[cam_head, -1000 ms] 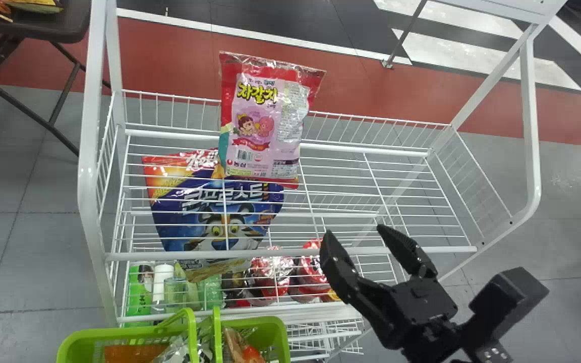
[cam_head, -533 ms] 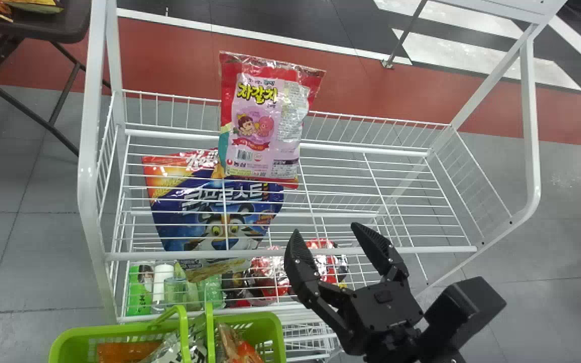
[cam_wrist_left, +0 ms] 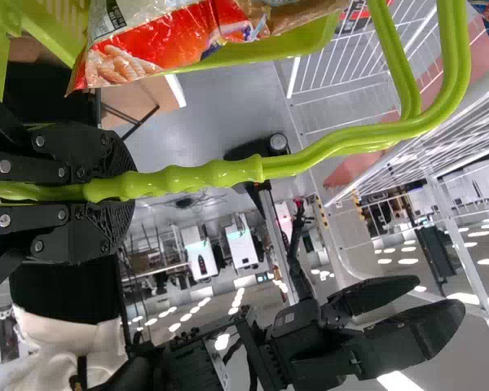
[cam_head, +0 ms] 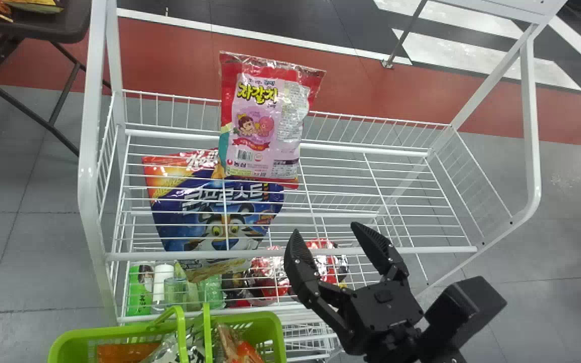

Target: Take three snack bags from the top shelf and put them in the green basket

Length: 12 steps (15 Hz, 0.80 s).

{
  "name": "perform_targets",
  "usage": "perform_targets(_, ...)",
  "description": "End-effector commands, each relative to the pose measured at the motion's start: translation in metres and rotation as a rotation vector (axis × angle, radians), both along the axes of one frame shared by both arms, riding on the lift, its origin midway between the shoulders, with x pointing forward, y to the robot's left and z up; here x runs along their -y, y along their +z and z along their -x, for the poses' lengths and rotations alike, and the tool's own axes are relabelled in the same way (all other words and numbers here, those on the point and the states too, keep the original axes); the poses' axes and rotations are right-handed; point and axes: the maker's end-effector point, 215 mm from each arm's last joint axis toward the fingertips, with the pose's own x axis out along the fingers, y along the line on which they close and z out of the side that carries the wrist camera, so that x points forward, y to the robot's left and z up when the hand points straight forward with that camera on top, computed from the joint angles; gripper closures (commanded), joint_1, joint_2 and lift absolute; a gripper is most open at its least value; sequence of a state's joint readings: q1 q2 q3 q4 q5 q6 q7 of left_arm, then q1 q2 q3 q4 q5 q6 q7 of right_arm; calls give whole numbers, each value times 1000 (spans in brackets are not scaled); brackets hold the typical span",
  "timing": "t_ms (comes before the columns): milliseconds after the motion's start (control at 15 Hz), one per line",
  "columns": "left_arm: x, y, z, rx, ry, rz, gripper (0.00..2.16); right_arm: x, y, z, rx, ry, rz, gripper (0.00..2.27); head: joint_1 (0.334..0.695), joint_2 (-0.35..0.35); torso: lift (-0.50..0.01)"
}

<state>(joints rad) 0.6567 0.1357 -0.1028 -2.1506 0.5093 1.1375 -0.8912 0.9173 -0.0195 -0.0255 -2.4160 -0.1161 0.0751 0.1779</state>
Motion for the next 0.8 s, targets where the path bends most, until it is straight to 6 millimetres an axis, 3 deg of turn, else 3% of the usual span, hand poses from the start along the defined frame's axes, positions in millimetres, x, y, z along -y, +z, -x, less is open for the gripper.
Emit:
perform_targets(0, 0, 0, 1, -1, 0, 2, 2142, 0, 1, 0, 1, 0, -1, 66, 695, -350, -44)
perform_targets(733, -1, 3, 1, 0, 2, 8, 2142, 3, 3, 2, 2, -5, 0, 66, 695, -350, -44)
